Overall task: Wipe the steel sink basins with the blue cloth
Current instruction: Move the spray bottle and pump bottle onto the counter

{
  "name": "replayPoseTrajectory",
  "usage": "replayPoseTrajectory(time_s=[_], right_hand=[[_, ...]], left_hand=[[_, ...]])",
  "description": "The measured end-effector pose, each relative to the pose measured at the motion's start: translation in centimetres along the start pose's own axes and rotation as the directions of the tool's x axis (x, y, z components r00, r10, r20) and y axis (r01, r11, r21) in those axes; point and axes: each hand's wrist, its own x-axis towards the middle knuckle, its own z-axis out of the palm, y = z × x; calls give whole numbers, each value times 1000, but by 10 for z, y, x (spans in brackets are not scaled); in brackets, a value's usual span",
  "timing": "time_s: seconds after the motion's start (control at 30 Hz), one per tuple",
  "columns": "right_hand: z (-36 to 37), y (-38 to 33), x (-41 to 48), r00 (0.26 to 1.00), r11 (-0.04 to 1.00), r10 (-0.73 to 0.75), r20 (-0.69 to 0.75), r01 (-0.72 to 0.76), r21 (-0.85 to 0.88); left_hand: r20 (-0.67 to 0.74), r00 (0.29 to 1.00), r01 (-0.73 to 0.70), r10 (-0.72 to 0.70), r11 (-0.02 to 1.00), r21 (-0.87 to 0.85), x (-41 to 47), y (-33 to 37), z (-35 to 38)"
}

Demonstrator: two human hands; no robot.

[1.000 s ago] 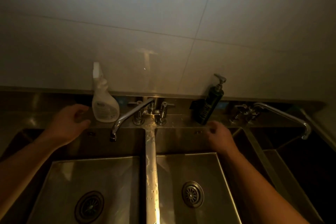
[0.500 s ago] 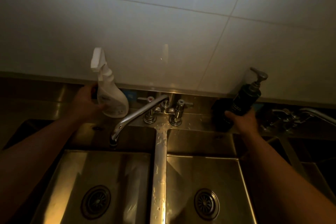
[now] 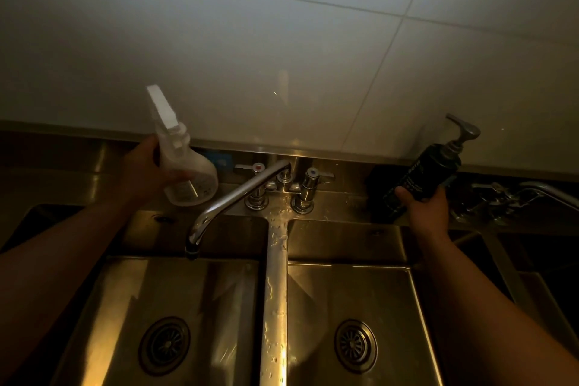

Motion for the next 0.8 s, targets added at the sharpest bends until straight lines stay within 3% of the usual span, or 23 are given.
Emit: replayPoseTrajectory(time_s=[0.13, 0.33, 0.43, 0.57, 0.8], right_hand=[[-10, -5, -24, 999, 999, -26, 29, 25, 20], [-17, -21, -89, 990, 997, -58, 128, 51, 62], [-12, -30, -132, 975, 997, -63, 213, 54, 47], [2, -42, -197, 940, 997, -66, 336, 52, 50], [34, -53, -297, 911, 999, -12, 413, -4, 38]], left_hand=[[-55, 997, -48, 49, 999, 18, -19, 3, 1], [-186, 983, -7, -4, 998, -61, -61, 17, -11], [-177, 984, -44, 32, 997, -67, -86, 20, -20], [-169, 984, 33, -57, 990, -138, -115, 17, -43], [-106, 990, 69, -90, 980, -186, -167, 5, -91]])
